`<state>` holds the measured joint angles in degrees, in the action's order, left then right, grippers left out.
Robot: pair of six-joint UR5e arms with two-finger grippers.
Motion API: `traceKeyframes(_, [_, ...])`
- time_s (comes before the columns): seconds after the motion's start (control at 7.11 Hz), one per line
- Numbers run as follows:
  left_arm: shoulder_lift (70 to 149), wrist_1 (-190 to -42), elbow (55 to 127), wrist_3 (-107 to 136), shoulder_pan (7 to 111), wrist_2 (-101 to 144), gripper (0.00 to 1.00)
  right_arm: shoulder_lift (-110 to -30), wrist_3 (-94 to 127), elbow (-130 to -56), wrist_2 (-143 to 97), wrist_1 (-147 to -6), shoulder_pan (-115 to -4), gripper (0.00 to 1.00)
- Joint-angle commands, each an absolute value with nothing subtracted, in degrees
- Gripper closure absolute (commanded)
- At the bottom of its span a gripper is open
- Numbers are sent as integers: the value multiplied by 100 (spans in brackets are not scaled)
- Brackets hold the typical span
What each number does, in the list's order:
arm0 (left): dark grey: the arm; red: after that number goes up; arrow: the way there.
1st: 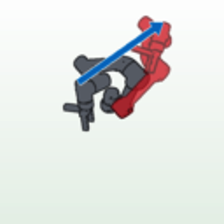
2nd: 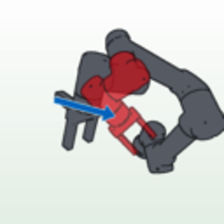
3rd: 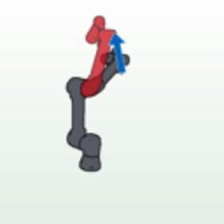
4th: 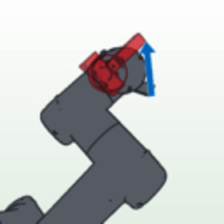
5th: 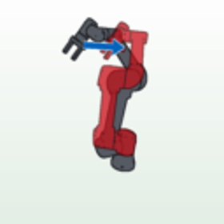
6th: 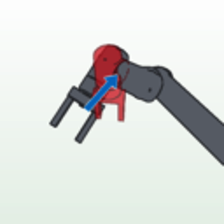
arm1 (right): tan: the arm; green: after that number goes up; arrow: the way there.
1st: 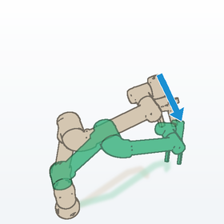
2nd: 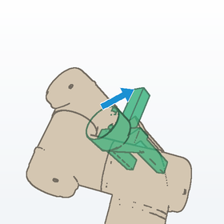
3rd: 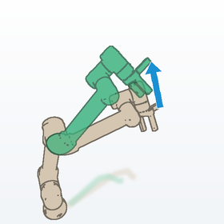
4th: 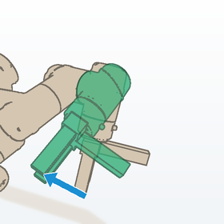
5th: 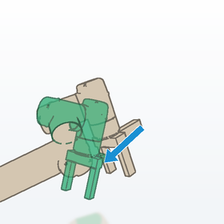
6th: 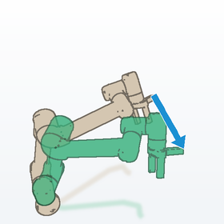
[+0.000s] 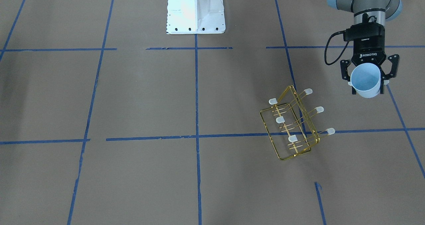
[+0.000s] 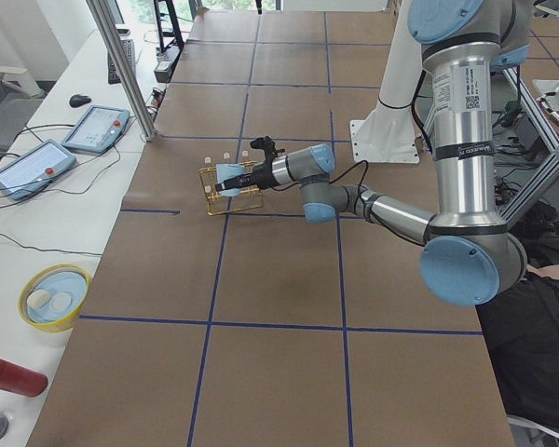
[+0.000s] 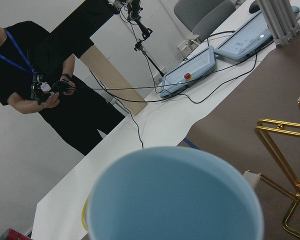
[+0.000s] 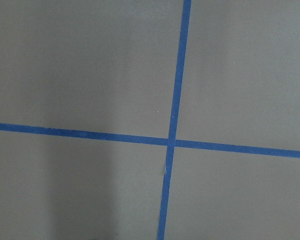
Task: Hang cup on cup holder
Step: 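Lift the cup with the left gripper and tilt it sideways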
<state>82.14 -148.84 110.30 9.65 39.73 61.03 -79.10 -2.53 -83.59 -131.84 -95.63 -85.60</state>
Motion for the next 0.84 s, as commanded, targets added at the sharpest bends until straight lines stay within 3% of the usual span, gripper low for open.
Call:
traceKeyframes(0.0, [8209, -14713, 11083, 862, 3824, 6091, 100, -7910, -255, -8358, -13184, -9562, -8561, 0])
traceKeyframes(0.7, [8156, -14546, 11293, -3289, 3797, 5065, 100, -7910, -255, -8358, -13184, -9562, -8561, 0])
